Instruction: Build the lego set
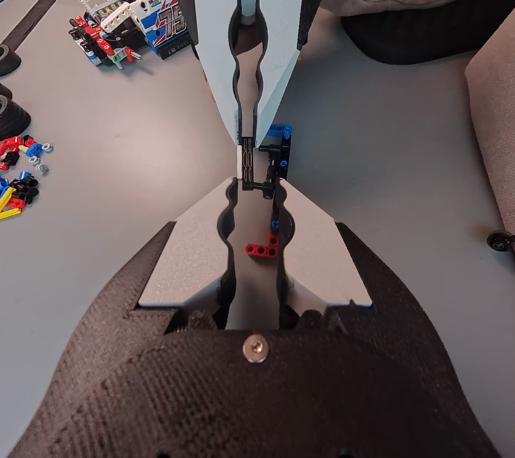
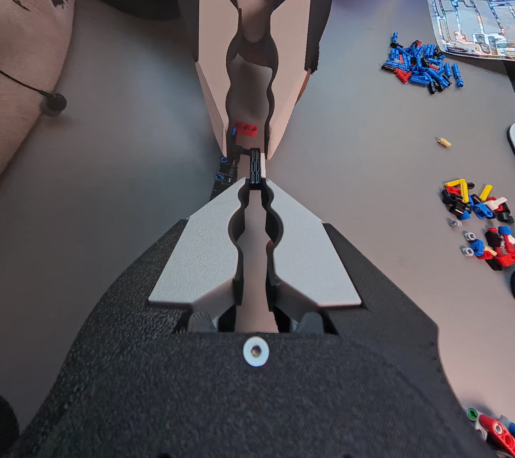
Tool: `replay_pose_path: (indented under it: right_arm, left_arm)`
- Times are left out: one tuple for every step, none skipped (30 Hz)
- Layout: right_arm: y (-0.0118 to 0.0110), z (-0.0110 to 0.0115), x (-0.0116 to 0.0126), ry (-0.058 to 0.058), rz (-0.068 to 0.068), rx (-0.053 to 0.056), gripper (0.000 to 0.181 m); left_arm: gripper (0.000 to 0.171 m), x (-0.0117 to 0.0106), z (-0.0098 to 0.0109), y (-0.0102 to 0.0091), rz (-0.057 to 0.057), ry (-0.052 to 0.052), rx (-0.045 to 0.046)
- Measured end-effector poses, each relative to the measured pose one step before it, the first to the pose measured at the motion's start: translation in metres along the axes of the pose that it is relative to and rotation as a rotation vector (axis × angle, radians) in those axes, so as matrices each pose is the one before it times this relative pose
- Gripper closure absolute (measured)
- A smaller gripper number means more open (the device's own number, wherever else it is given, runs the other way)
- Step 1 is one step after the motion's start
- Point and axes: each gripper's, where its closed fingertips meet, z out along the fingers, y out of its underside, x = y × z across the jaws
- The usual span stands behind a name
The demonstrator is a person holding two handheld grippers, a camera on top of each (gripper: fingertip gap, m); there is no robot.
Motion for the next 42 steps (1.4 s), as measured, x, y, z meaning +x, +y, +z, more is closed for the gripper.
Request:
replay_pose_path:
  right_arm:
    - [0.00003, -0.00007, 0.00000, 0.0025, -0.0032, -0.0069, 0.176]
    - [-0.00027, -0.00019, -0.00040, 0.0010, -0.0029, -0.0059, 0.176]
    - [-0.00008, -0.00021, -0.00030, 0.0003, -0.0008, -0.0071, 0.176]
    - [-0.00012, -0.00013, -0.00048, -0.0011, 0.0006, -0.0089, 0.176]
    - [-0.00010, -0.00021, -0.00037, -0.0003, 0.0018, -0.0099, 0.176]
    - [-0.00009, -0.00022, -0.00068, -0.0033, 0.0050, -0.0126, 0.176]
    - [-0.00044, -0.00031, -0.00022, 0.0001, 0.0046, -0.0110, 0.176]
    - [-0.00007, -0.00007, -0.00034, -0.0004, 0.0067, -0.0132, 0.176]
    - [-0.00002, -0.00014, -0.00053, -0.0009, 0.0067, -0.0157, 0.176]
    - [-0.00056, -0.00025, -0.00099, -0.0024, 0.0001, -0.0112, 0.176]
    - [-0.00065, -0.00037, -0.00062, 0.0005, -0.0009, -0.0089, 0.176]
    - [-0.00023, -0.00024, -0.00045, 0.0009, -0.0004, -0.0086, 0.176]
    - [-0.00051, -0.00021, -0.00063, -0.0011, -0.0004, -0.0032, 0.176]
    - [-0.00022, -0.00002, -0.00050, -0.0011, 0.0016, -0.0011, 0.176]
    - [-0.00020, 0.00031, -0.00197, -0.0127, -0.0035, 0.0013, 0.176]
    - [0.00031, 0.00052, -0.00070, -0.0035, 0.0055, -0.0012, 0.176]
    - [-0.00067, -0.00031, -0.00006, -0.0011, -0.0037, 0.0073, 0.176]
    - [-0.00040, -0.00001, -0.00003, 0.0016, -0.0043, 0.0025, 0.176]
    - [-0.00023, 0.00020, -0.00007, 0.0039, -0.0061, 0.0000, 0.176]
    - [-0.00008, -0.00009, -0.00013, 0.0015, -0.0052, 0.0005, 0.176]
    - [0.00028, -0.00004, 0.00051, 0.0020, -0.0011, 0.0010, 0.176]
    - [-0.00001, -0.00009, 0.00143, 0.0067, -0.0011, 0.0042, 0.176]
    - [-0.00007, -0.00005, 0.00171, 0.0093, -0.0012, 0.0061, 0.176]
    - [0.00046, 0.00002, 0.00217, 0.0113, -0.0019, 0.0021, 0.176]
    - [-0.00004, -0.00010, 0.00064, 0.0018, 0.0025, 0.0053, 0.176]
    - [-0.00002, 0.00020, -0.00029, -0.0045, 0.0029, 0.0048, 0.176]
    - [-0.00011, 0.00031, -0.00024, -0.0020, 0.0002, 0.0050, 0.176]
    - [0.00003, 0.00028, -0.00022, -0.0011, -0.0015, 0.0046, 0.176]
    - [0.00011, 0.00013, 0.00014, 0.0000, 0.0001, 0.0027, 0.176]
    - [0.00020, 0.00004, 0.00020, 0.0005, 0.0021, 0.0029, 0.176]
    - [0.00004, 0.00012, 0.00059, 0.0033, 0.0019, 0.0040, 0.176]
    - [0.00031, 0.00033, 0.00046, 0.0025, -0.0002, 0.0029, 0.176]
    - [0.00025, 0.00026, 0.00010, 0.0005, -0.0003, 0.0042, 0.176]
    - [0.00018, 0.00033, 0.00023, -0.0001, -0.0007, 0.0064, 0.176]
    - [0.00026, 0.00014, 0.00012, -0.0023, 0.0021, 0.0083, 0.176]
    - [0.00036, 0.00023, -0.00014, -0.0068, 0.0062, 0.0106, 0.176]
    - [0.00020, 0.00014, -0.00047, -0.0113, 0.0117, 0.0142, 0.176]
    - [0.00039, 0.00028, -0.00007, -0.0102, 0.0128, 0.0150, 0.176]
    - [0.00051, 0.00009, -0.00024, -0.0108, 0.0112, 0.0139, 0.176]
    - [0.00062, -0.00006, -0.00003, -0.0108, 0.0108, 0.0119, 0.176]
    - [0.00080, -0.00010, 0.00022, -0.0096, 0.0108, 0.0095, 0.176]
    - [0.00043, -0.00029, -0.00008, -0.0118, 0.0119, 0.0116, 0.176]
  left_arm:
    - [0.147, 0.00011, 0.00006, -0.00007, 0.0033, -0.0006, -0.00133]
    - [0.147, 0.00023, 0.00005, -0.00002, 0.0014, 0.0003, -0.00163]
    - [0.147, 0.00036, 0.00005, -0.00003, 0.0013, 0.0012, -0.00157]
    - [0.147, 0.00023, 0.00020, -0.00011, 0.0022, 0.0001, -0.00187]
    - [0.147, 0.00039, 0.00012, -0.00003, 0.0055, -0.0001, -0.00255]
    - [0.147, 0.00022, 0.00013, 0.00000, 0.0070, -0.0011, -0.00312]
    - [0.147, 0.00019, 0.00001, -0.00008, 0.0092, -0.0015, -0.00303]
    - [0.147, 0.00002, -0.00004, 0.00000, 0.0094, -0.0027, -0.00363]
    - [0.147, 0.00048, 0.00003, 0.00003, 0.0075, -0.0003, -0.00334]
    - [0.147, 0.00046, -0.00007, -0.00016, 0.0075, -0.0003, -0.00322]
    - [0.147, 0.00015, -0.00002, 0.00007, 0.0111, -0.0029, -0.00281]
    - [0.147, 0.00028, -0.00009, -0.00007, 0.0071, -0.0008, -0.00274]
    - [0.147, 0.00014, 0.00001, 0.00020, 0.0021, 0.0011, -0.00385]
    - [0.148, -0.00046, 0.00021, 0.00017, 0.0014, -0.0026, -0.00355]
    - [0.155, -0.00098, 0.00019, 0.00047, 0.0064, -0.0077, -0.00231]
    - [0.157, 0.00064, -0.00012, 0.00027, -0.0004, 0.0058, -0.00034]
    - [0.157, 0.00041, -0.00013, 0.00017, 0.0021, 0.0024, 0.00005]
    - [0.157, 0.00001, -0.00045, 0.00020, 0.0162, -0.0059, -0.00137]
    - [0.157, 0.00021, -0.00018, -0.00001, 0.0062, -0.0037, -0.00251]
    - [0.157, -0.00014, 0.00014, -0.00005, -0.0048, -0.0003, -0.00102]
    - [0.157, -0.00085, 0.00005, -0.00011, -0.0056, -0.0044, 0.00228]
    - [0.156, -0.00167, -0.00012, -0.00052, -0.0012, -0.0109, 0.00715]
    - [0.156, -0.00050, 0.00002, 0.00111, 0.0042, -0.0058, -0.00288]
    - [0.153, 0.00100, 0.00059, 0.00184, 0.0083, 0.0019, -0.00755]
    - [0.149, 0.00232, 0.00138, 0.00148, -0.0007, 0.0100, -0.00617]
    - [0.148, 0.00092, 0.00141, 0.00092, -0.0075, 0.0021, -0.00381]
    - [0.147, -0.00005, 0.00106, 0.00071, -0.0069, -0.0010, -0.00303]
    - [0.147, -0.00023, 0.00027, 0.00062, -0.0083, 0.0017, -0.00125]
    - [0.148, 0.00006, -0.00040, 0.00054, -0.0169, 0.0086, 0.00056]
    - [0.148, -0.00086, -0.00050, 0.00091, -0.0225, 0.0053, -0.00183]
    - [0.147, -0.00150, -0.00067, 0.00080, -0.0171, -0.0009, -0.00082]
    - [0.147, -0.00033, -0.00073, 0.00070, -0.0097, 0.0022, -0.00152]
    - [0.148, 0.00016, -0.00042, 0.00064, -0.0089, 0.0023, -0.00288]
    - [0.149, 0.00077, -0.00017, 0.00041, -0.0080, 0.0045, -0.00289]
    - [0.149, 0.00092, 0.00012, 0.00036, -0.0089, 0.0050, -0.00201]
    - [0.149, 0.00098, -0.00004, 0.00017, -0.0067, 0.0077, -0.00116]
    - [0.149, 0.00090, -0.00002, 0.00017, -0.0044, 0.0077, -0.00149]
    - [0.149, 0.00027, 0.00010, 0.00012, -0.0017, 0.0036, -0.00057]
    - [0.149, 0.00039, 0.00025, -0.00002, 0.0003, 0.0034, 0.00095]
    - [0.149, 0.00039, 0.00035, -0.00010, -0.0039, 0.0037, 0.00127]
    - [0.149, 0.00037, 0.00036, -0.00008, -0.0084, 0.0054, 0.00107]
    - [0.149, 0.00068, 0.00013, -0.00013, -0.0063, 0.0073, 0.00055]
